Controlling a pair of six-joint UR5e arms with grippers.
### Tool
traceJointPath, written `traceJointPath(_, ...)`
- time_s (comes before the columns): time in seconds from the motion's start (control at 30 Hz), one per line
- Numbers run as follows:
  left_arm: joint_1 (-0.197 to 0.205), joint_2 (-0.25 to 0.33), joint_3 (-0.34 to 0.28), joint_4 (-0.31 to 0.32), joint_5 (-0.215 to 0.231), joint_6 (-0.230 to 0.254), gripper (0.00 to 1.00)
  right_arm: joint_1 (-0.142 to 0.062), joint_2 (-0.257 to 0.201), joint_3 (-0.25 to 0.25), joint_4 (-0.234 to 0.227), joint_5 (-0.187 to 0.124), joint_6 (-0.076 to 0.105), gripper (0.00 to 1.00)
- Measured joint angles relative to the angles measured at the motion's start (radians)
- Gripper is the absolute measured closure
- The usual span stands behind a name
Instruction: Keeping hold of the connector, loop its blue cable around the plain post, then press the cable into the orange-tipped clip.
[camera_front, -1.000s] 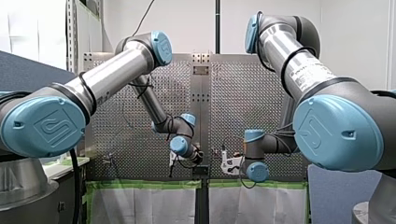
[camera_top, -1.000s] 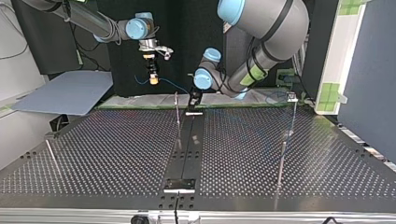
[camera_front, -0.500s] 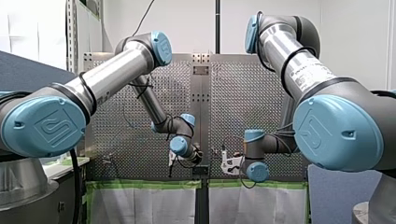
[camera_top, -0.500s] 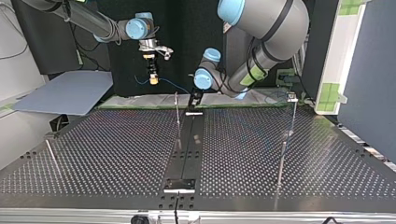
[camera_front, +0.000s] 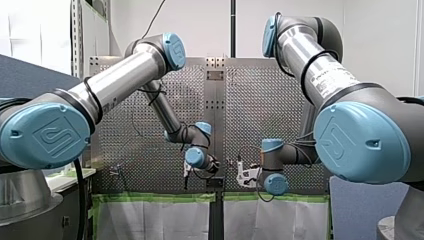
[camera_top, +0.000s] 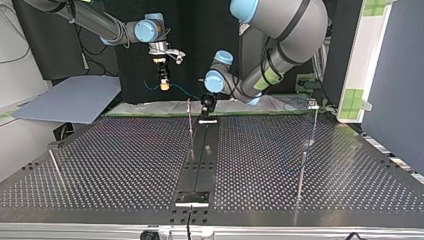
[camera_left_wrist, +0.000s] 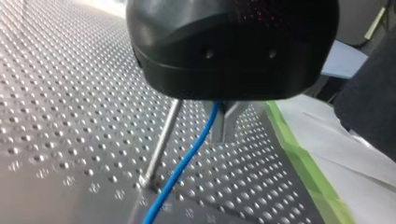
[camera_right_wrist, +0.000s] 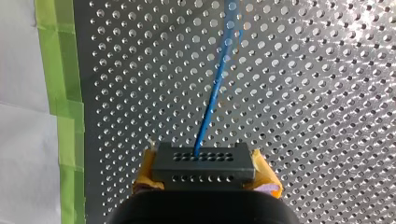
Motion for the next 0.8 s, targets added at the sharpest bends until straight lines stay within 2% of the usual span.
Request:
traceJointPath(0.13, -0.011, 0.0, 0.0, 0.028, -0.007, 0.004, 1.0, -0.001, 0.0, 0.0, 0.0, 0.003, -0.001, 1.0)
traceJointPath(0.53, -0.04, 0.0, -0.03, 0.048, -0.059, 0.013, 1.0, -0.012, -0.001, 0.0, 0.001, 0.008, -0.003, 1.0)
traceJointPath(0.8, -0.059, 0.0, -0.034, 0.064, -0.067, 0.015, 1.0, -0.027, -0.001, -0.007, 0.005, 0.007, -0.003, 1.0)
